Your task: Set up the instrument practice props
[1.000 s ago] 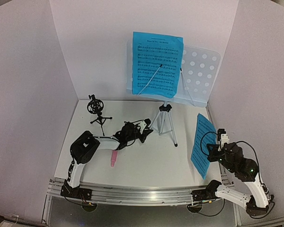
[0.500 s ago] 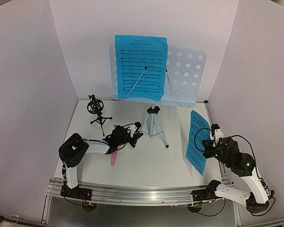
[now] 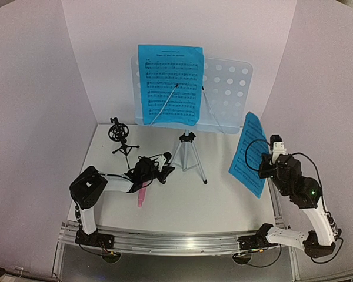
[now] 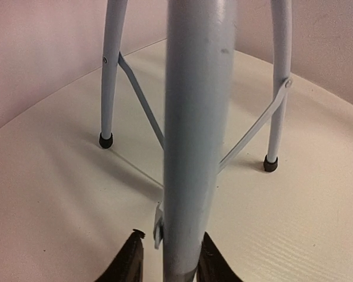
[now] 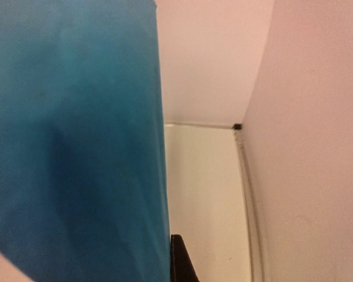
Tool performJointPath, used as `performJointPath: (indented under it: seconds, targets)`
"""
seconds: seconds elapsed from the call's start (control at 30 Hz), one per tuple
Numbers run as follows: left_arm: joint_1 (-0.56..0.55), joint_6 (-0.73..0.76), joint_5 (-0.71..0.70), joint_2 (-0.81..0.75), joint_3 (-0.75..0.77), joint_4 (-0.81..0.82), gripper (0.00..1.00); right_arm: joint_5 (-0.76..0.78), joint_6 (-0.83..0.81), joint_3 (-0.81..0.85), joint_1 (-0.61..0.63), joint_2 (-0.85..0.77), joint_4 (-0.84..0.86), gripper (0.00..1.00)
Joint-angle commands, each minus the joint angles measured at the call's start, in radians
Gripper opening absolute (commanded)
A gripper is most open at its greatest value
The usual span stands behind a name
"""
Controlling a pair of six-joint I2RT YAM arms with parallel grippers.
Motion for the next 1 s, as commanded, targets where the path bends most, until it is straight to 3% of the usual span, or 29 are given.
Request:
performJointPath:
  seconds: [0.0, 0.07, 0.17, 0.33, 0.5, 0.7, 0.97]
  targets:
    - [0.021, 0.002, 0.020, -0.092, -0.010, -0.019, 0.47, 0.316, -0.144, 0.174, 0.002, 0.055, 0.017, 0.00]
    - [0.021, 0.009, 0.040, -0.121, -0.010, -0.038, 0.58, 0.345, -0.218, 0.269, 0.002, 0.098, 0.018, 0.00]
    - [0.021, 0.034, 0.083, -0.173, -0.010, -0.081, 0.65, 0.305, -0.373, 0.425, 0.002, 0.176, 0.059, 0.00]
    - [0.021, 0.091, 0.169, -0.296, -0.039, -0.185, 0.70, 0.193, -0.611, 0.666, 0.002, 0.292, 0.164, 0.00]
    - [0.020, 0.116, 0.284, -0.438, -0.056, -0.314, 0.69, 0.033, -0.677, 0.885, 0.002, 0.362, 0.201, 0.00]
    - [0.020, 0.147, 0.470, -0.571, 0.023, -0.483, 0.68, -0.244, -0.742, 0.939, 0.002, 0.336, 0.356, 0.00]
    - [0.020, 0.080, 0.474, -0.640, 0.225, -0.597, 0.68, -0.514, -0.699, 0.941, 0.002, 0.319, 0.428, 0.00]
